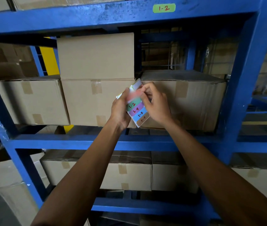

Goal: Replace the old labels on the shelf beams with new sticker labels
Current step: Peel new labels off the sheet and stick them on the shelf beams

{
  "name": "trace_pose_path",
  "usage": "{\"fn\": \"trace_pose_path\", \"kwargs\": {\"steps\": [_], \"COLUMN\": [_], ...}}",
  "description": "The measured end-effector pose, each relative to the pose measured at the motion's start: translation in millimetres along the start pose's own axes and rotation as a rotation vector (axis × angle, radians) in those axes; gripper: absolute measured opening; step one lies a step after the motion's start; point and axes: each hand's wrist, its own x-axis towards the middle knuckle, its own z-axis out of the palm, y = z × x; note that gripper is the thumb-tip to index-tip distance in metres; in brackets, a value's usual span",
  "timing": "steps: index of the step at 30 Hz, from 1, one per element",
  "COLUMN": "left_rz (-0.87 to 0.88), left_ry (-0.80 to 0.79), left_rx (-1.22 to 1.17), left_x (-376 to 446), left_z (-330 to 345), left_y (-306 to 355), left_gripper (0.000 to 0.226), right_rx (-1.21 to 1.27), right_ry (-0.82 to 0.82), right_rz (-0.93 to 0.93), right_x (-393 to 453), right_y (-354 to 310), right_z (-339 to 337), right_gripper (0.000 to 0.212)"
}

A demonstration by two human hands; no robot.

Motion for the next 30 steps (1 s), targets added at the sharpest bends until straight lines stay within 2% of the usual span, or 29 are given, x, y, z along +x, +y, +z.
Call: {"fn": "trace_pose_path", "kwargs": {"steps": [7, 14, 18, 23, 30], "left_rz": [0.01, -0.039, -0.091, -0.131, -0.156], "left_ry": [-0.01, 0.094, 0.089, 0.11, 0.145], "left_rx": [0.023, 0.09, 0.078, 0.091, 0.13], "left_x": [4.2, 9.1, 3.2, -0.9, -0.6], "left_z": [-22.8, -48.5, -69.2, -83.3, -90.2], "left_y": [-13.2, -31.1, -45.9, -59.2, -66.9], "left_gripper": [0.045, 0.037, 0.039, 0.042, 0.045], "right_rx": [0.056, 0.127, 0.127, 0.04, -0.064], "right_ry": [-0.049, 0.093, 0.184, 0.252, 0.224], "right_rz": [0.088, 0.234, 0.328, 0.397, 0.522], "right_x": [-12.8, -40.5, -83.7, -147.4, -194.4], "right_y": [4.2, 25.2, 46.3, 71.7, 86.4], "right_z": [4.1, 6.6, 14.9, 23.7, 26.7], "right_gripper": [0.007, 0.005, 0.007, 0.008, 0.011]}}
